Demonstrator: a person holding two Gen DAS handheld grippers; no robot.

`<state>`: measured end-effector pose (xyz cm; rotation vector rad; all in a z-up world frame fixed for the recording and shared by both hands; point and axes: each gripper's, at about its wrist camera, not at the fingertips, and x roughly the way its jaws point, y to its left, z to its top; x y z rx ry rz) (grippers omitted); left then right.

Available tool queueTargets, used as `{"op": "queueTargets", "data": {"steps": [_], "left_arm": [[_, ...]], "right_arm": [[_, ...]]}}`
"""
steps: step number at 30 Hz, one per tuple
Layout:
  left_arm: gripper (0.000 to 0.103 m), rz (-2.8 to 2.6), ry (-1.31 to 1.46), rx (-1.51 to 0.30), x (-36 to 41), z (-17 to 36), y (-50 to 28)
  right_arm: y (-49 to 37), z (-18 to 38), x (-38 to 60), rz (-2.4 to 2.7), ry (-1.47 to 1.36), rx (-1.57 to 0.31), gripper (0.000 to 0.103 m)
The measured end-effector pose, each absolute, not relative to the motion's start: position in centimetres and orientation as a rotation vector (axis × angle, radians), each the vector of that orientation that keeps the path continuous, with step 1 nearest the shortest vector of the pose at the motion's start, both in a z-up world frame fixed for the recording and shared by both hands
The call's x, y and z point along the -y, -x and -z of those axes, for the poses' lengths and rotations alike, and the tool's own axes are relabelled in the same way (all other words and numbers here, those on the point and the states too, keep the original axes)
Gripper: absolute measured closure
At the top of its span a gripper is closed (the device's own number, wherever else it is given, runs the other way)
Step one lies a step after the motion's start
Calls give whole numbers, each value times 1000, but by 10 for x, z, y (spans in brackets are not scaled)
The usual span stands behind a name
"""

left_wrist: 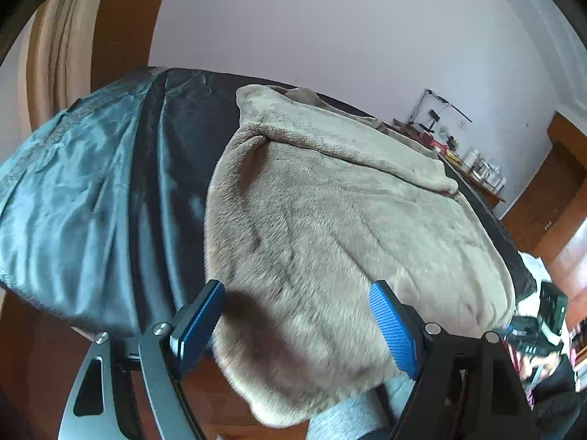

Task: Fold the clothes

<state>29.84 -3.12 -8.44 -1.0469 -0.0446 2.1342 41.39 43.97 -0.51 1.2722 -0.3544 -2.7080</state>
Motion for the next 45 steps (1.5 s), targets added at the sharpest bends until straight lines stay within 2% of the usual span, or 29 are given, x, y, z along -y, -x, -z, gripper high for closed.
{"op": "queueTargets", "data": {"steps": [10, 21, 27, 29, 31, 33, 34, 40, 45], "left_arm": [[20, -2003, 1075, 4, 67, 110, -316], [20, -1784, 1170, 140, 54, 171, -307], [21, -1694, 1156, 208, 45, 182, -295], [27, -1678, 1145, 214, 43, 180, -297], [70, -1685, 1147, 208, 41, 179, -299], [81, -1703, 1162, 208, 42, 177, -301], [84, -1705, 1150, 207, 43, 173, -305], [85, -1729, 997, 250, 62, 128, -329], [85, -1794, 834, 291, 74, 75, -333]], "right_arm": [[-438, -51, -431, 2693, -990, 380, 82], [-429, -55, -422, 2730, -1054, 305, 82], [-429, -48, -421, 2745, -1083, 316, 82], [-429, -47, -421, 2748, -1090, 316, 82], [-429, -47, -421, 2750, -1086, 316, 82], [-429, -48, -422, 2749, -1080, 313, 82], [-428, -49, -422, 2749, -1077, 312, 82], [-431, -56, -421, 2780, -1041, 269, 82], [-440, -77, -425, 2864, -905, 244, 82]]}}
